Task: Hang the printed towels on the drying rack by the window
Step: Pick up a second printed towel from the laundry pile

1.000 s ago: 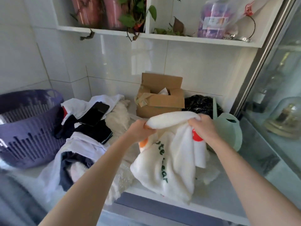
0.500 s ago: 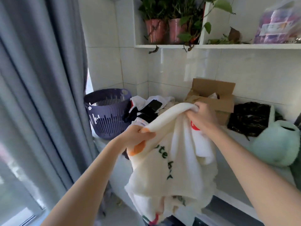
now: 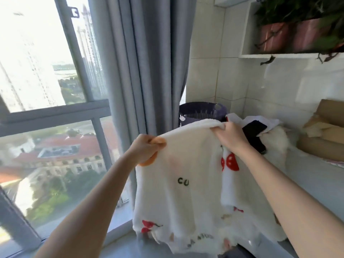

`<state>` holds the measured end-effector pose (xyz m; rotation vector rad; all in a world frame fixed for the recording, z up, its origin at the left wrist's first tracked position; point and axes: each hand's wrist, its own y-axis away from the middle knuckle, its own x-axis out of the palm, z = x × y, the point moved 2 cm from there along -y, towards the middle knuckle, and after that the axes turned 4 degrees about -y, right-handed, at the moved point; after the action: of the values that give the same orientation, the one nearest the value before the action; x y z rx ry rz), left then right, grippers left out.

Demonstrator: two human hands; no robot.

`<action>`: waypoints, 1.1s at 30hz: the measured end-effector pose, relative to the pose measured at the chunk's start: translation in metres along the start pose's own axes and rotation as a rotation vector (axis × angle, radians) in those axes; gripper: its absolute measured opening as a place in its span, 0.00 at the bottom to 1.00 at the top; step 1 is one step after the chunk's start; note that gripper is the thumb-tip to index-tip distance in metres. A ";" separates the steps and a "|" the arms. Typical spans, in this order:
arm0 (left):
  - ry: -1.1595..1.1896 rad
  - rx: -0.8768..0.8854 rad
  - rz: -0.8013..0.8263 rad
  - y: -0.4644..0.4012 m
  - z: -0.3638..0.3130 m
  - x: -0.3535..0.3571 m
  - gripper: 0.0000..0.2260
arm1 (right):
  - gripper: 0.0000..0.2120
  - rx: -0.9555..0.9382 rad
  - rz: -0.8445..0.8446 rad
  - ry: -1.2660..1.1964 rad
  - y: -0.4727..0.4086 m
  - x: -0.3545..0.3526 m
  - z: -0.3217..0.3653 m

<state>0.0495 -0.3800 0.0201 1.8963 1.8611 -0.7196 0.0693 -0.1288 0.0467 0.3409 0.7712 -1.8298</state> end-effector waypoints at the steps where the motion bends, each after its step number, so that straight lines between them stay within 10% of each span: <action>1: 0.005 -0.023 -0.048 0.000 0.010 -0.015 0.15 | 0.17 -0.013 0.030 -0.036 -0.001 0.015 0.015; 8: -0.235 -0.163 -0.357 0.005 0.071 -0.114 0.16 | 0.15 -0.056 0.151 -0.265 0.001 0.113 0.116; 12: -0.227 -0.166 0.272 0.015 0.089 -0.122 0.10 | 0.15 -0.025 0.122 -0.303 -0.005 0.150 0.152; 17: -0.343 -0.207 0.777 0.027 0.126 -0.120 0.34 | 0.13 0.057 0.075 -0.341 -0.007 0.188 0.170; 22: -0.210 -0.101 0.464 0.012 0.145 -0.143 0.06 | 0.14 0.069 0.049 -0.341 -0.012 0.216 0.176; 33: 0.057 -0.052 -0.310 -0.008 0.140 -0.226 0.07 | 0.06 0.073 0.231 -0.269 -0.042 0.258 0.182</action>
<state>0.0316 -0.6436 0.0461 1.6297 2.2165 -0.7085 -0.0464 -0.4253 0.0515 0.2144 0.4594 -1.6462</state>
